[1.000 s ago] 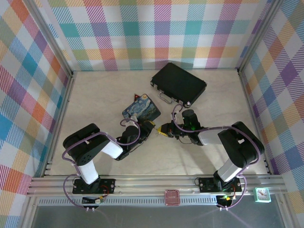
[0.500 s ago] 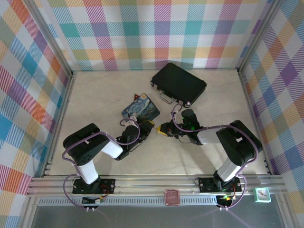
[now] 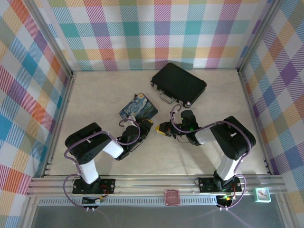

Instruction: Unlock the padlock with the key

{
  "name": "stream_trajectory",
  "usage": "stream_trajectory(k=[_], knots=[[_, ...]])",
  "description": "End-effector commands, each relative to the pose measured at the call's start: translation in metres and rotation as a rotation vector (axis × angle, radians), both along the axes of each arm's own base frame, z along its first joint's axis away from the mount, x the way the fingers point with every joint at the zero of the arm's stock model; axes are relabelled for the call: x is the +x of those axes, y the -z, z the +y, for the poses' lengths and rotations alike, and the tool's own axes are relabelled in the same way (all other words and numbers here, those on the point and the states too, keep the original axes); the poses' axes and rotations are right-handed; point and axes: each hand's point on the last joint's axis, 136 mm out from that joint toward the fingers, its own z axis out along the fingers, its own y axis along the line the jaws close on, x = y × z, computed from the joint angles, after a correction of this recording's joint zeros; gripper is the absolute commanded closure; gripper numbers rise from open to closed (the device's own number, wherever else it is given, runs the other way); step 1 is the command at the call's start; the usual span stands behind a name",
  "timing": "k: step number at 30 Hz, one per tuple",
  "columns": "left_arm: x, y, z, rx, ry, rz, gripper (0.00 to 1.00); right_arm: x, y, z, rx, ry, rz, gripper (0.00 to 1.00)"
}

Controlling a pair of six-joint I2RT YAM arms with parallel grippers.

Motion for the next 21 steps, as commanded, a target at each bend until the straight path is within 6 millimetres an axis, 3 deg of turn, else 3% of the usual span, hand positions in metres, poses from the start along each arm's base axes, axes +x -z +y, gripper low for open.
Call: stream_trajectory(k=[1, 7, 14, 17, 21], knots=[[-0.013, -0.012, -0.026, -0.102, 0.104, 0.010, 1.00, 0.007, 0.003, 0.008, 0.006, 0.010, -0.032, 1.00], [-0.015, -0.018, -0.030, -0.117, 0.126, 0.009, 1.00, 0.010, 0.013, 0.015, -0.040, -0.046, -0.035, 1.00], [-0.022, -0.014, -0.030, -0.101, 0.143, 0.037, 1.00, 0.018, 0.001, 0.020, -0.047, -0.061, -0.070, 1.00], [-0.026, -0.012, -0.031, -0.089, 0.163, 0.052, 1.00, 0.021, 0.001, 0.017, -0.126, -0.070, -0.093, 1.00], [-0.031, -0.010, -0.029, -0.062, 0.178, 0.059, 1.00, 0.025, -0.013, 0.016, -0.140, -0.072, -0.136, 1.00]])
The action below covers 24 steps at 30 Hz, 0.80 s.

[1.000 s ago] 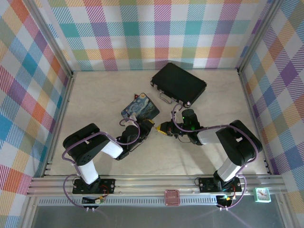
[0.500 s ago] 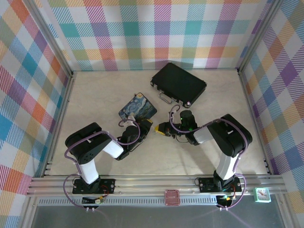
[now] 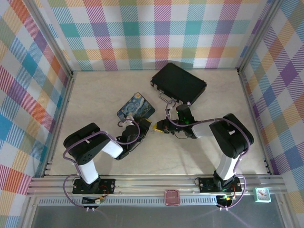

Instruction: Unlock the padlock with the key

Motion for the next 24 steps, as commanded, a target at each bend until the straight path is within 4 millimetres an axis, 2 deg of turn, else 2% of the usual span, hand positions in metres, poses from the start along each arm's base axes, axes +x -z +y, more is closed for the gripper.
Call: stream_trajectory(k=[1, 7, 11, 16, 24], knots=[[-0.036, -0.011, -0.037, -0.072, 0.224, 0.047, 1.00, 0.018, -0.017, 0.004, -0.037, 0.034, -0.108, 1.00], [-0.036, -0.010, -0.034, -0.025, 0.221, 0.035, 1.00, 0.016, -0.038, 0.015, 0.122, 0.049, -0.023, 1.00], [-0.033, -0.009, -0.038, -0.054, 0.215, 0.031, 1.00, 0.014, -0.043, 0.017, 0.176, 0.065, 0.037, 1.00], [-0.036, -0.005, -0.045, -0.090, 0.224, 0.037, 1.00, 0.011, -0.045, 0.015, 0.176, 0.060, 0.029, 1.00], [-0.051, 0.008, -0.037, -0.030, 0.257, 0.105, 1.00, 0.018, -0.037, 0.009, 0.093, 0.059, -0.028, 1.00]])
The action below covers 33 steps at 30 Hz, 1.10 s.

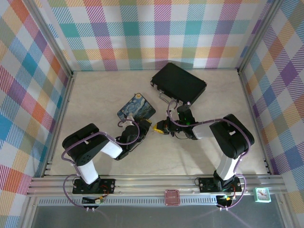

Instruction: Unlock the padlock with the key

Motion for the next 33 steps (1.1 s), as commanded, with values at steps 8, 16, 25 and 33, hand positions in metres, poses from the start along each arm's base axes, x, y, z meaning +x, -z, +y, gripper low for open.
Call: stream_trajectory(k=[8, 16, 25, 33], knots=[[-0.050, 0.000, -0.035, 0.030, 0.263, 0.109, 1.00, 0.035, -0.027, 0.002, -0.061, 0.022, -0.265, 1.00], [-0.040, -0.008, -0.038, 0.026, 0.253, 0.080, 1.00, 0.020, -0.036, 0.014, 0.016, -0.089, -0.287, 1.00], [-0.032, -0.016, -0.032, 0.022, 0.260, 0.015, 1.00, 0.012, -0.023, 0.001, 0.120, -0.118, -0.107, 1.00], [-0.040, -0.023, -0.031, 0.021, 0.318, 0.032, 1.00, 0.030, -0.014, -0.014, 0.050, -0.113, -0.117, 1.00]])
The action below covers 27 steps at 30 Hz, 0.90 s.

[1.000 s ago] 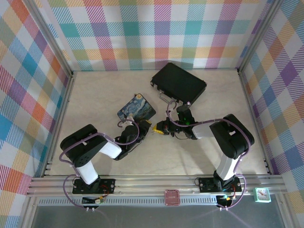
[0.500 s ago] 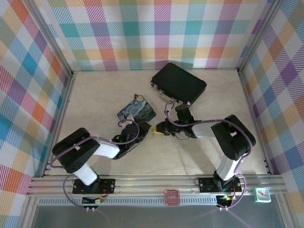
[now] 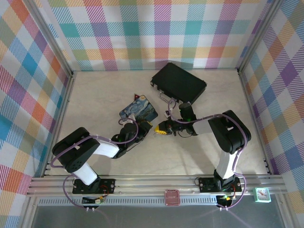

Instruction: Unlock the padlock with the key

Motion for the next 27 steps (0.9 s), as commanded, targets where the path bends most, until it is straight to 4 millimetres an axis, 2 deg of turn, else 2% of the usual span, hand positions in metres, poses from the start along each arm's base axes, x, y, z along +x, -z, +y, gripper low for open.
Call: stream_trajectory(k=[1, 5, 11, 15, 21, 27], knots=[[-0.025, -0.019, -0.025, -0.040, 0.182, -0.004, 1.00, 0.037, -0.015, -0.004, -0.015, 0.073, -0.135, 1.00], [-0.022, -0.022, -0.021, -0.008, 0.164, -0.008, 1.00, 0.042, -0.016, -0.001, -0.018, 0.118, -0.121, 1.00], [-0.015, -0.020, -0.020, -0.013, 0.121, -0.008, 1.00, 0.035, -0.016, 0.009, -0.034, 0.167, -0.124, 1.00], [-0.013, -0.024, -0.026, -0.053, 0.131, -0.019, 1.00, 0.048, -0.005, 0.000, -0.103, 0.243, -0.142, 1.00], [-0.019, -0.018, -0.040, -0.103, 0.169, 0.004, 1.00, 0.070, -0.002, 0.005, -0.113, 0.285, -0.187, 1.00], [-0.022, -0.020, -0.042, -0.093, 0.186, -0.006, 1.00, 0.076, 0.006, 0.002, -0.211, 0.346, -0.174, 1.00]])
